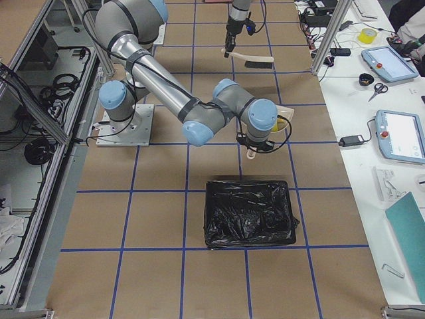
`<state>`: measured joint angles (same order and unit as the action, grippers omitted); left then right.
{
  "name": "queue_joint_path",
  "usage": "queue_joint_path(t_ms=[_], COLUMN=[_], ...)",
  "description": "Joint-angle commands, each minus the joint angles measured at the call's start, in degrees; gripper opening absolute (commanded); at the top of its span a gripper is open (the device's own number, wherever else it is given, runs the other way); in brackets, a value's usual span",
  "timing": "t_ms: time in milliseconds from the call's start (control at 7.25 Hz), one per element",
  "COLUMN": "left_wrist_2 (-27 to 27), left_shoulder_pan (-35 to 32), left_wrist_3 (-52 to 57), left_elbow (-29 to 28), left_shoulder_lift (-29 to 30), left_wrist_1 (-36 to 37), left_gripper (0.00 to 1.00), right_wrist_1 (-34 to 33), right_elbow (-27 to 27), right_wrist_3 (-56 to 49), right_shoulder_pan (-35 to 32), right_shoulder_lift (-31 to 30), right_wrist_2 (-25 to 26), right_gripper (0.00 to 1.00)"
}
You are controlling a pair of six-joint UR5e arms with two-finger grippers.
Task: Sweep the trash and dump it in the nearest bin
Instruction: 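Lift the dustpan toward the bin with the right gripper while the left withdraws the brush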
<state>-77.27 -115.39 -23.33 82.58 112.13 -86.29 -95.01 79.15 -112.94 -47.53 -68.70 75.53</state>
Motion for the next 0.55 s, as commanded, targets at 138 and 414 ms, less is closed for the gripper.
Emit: queue_joint_path(t_ms=[138, 414], left_wrist_2=[-4.46, -5.61], left_shoulder_pan=[-0.27, -0.18], left_wrist_3=[4.86, 6.8], left_elbow=[14.68, 22.41], left_shoulder_lift=[-8.93, -12.36], left_wrist_1=[1.47, 4.97], left_gripper=[0.0, 0.0], right_wrist_1=[2.81, 2.46], right_elbow=[-2.59, -5.31], right_wrist_3=[0.09, -1.31], right_shoulder_pan=[2.7, 2.79], right_shoulder_lift=[-0.2, -0.2], right_wrist_2=[-2.33, 4.32], right_gripper=[0.0, 0.0])
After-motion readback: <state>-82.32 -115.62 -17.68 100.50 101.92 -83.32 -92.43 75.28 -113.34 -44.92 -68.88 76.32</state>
